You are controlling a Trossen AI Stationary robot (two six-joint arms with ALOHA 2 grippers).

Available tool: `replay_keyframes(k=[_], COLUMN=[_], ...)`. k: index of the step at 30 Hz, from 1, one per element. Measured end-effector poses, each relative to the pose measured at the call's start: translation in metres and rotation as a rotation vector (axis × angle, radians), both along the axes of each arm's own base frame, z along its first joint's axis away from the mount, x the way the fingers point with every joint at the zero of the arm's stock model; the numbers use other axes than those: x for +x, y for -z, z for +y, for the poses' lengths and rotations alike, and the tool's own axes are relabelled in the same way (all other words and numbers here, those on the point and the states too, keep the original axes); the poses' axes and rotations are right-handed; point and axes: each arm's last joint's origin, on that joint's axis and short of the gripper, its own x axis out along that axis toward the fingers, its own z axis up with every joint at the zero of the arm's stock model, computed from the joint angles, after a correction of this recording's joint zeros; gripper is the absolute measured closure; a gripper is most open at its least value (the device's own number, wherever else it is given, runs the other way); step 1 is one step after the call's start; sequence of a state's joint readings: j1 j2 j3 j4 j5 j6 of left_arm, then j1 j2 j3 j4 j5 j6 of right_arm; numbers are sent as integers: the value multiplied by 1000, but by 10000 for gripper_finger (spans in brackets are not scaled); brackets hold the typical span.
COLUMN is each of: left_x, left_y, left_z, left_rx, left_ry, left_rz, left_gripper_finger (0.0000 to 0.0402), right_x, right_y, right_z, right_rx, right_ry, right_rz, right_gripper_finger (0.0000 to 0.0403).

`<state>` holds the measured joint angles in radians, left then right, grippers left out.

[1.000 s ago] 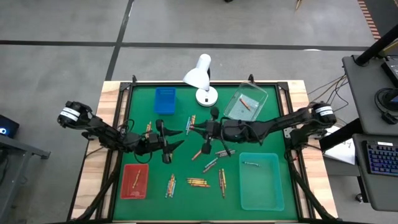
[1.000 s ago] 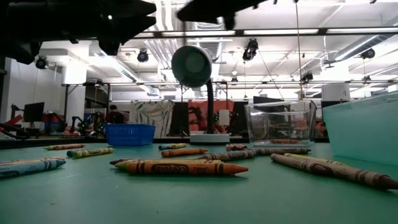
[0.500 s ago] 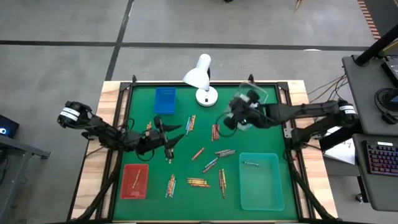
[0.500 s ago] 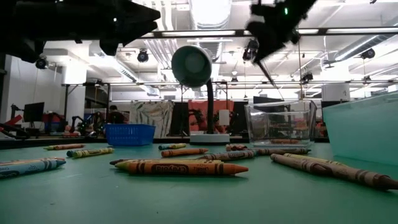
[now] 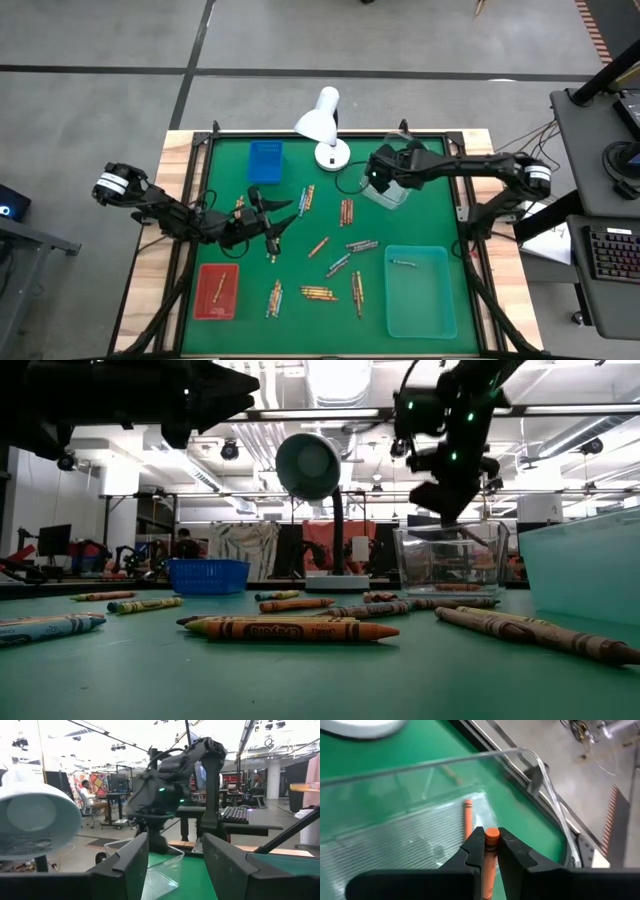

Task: Sort crayons
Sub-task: Put the orange crayon into the transparent bin, then put the blue crayon into the green bin

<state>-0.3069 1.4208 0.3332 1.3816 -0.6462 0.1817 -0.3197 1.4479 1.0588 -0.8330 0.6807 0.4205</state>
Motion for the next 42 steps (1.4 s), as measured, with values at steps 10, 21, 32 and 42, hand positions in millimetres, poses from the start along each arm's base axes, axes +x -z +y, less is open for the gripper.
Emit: replay_keyframes(k=[10,21,32,42], left_x=[1,1,-3,-11], left_y=[5,5,7,15], left_z=[0,0,-4,-9], left_rx=[-17,-18,-91,-173], left_ry=[8,8,-124,-297], left_rz=[39,39,51,136], left_gripper_finger=[233,233,233,233], right_x=[-2,-3,-14,-17], right_y=[10,4,-32,-75], right_z=[-17,-16,3,51], right_rx=[20,26,-21,-63], right_ry=[34,33,-11,-167], right_rz=[52,4,-156,-449], right_gripper_finger=[370,312,308,313])
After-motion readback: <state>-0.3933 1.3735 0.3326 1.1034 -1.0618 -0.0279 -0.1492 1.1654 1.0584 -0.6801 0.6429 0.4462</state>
